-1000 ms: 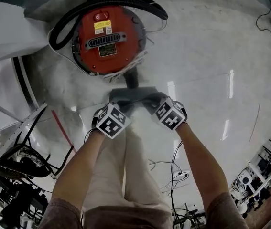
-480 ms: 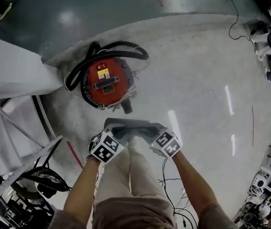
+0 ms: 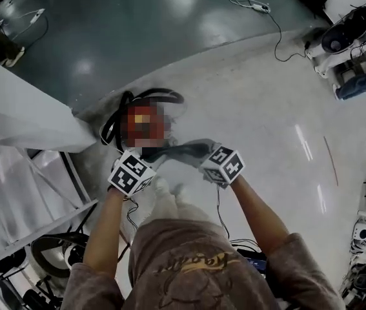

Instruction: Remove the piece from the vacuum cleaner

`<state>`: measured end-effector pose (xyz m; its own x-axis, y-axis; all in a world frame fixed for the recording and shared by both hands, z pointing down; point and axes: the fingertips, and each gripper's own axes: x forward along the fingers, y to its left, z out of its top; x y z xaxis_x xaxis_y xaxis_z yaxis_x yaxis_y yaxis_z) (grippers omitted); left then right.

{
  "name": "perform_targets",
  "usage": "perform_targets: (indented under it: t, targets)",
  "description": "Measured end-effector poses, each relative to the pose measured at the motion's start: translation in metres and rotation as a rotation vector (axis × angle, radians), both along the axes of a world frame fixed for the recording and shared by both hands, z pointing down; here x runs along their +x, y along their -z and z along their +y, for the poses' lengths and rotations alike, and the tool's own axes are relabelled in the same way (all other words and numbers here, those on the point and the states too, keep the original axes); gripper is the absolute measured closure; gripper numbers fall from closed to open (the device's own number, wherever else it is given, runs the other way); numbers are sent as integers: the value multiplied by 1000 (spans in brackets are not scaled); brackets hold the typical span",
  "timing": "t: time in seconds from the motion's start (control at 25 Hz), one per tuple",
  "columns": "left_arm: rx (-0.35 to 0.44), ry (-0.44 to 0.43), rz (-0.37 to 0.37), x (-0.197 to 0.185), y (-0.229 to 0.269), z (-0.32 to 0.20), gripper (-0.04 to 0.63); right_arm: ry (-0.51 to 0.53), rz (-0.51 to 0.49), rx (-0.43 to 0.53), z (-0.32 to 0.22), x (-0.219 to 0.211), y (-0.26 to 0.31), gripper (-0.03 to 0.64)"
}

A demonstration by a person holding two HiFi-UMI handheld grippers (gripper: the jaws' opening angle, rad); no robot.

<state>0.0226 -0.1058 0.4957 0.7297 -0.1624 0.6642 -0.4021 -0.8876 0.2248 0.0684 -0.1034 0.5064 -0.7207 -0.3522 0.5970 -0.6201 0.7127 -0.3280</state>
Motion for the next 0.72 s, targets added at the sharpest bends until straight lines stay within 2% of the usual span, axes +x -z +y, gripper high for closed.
perform_targets:
  t: [0.08,0.28,0.56,0.72]
  targets:
    - [47,-6,26,4,34,-2,528,-29,-34,28,0,4,35,554]
    - [163,-30,86,17,99,-13,518,-65,-19,189,-6,18,103,554]
    - [260,5,205,3,156,-18,515,-117,-57,366,-14,8,166,555]
    - [296,51,280,6,174,-16,511,-188,-83,450,-8,11,186,555]
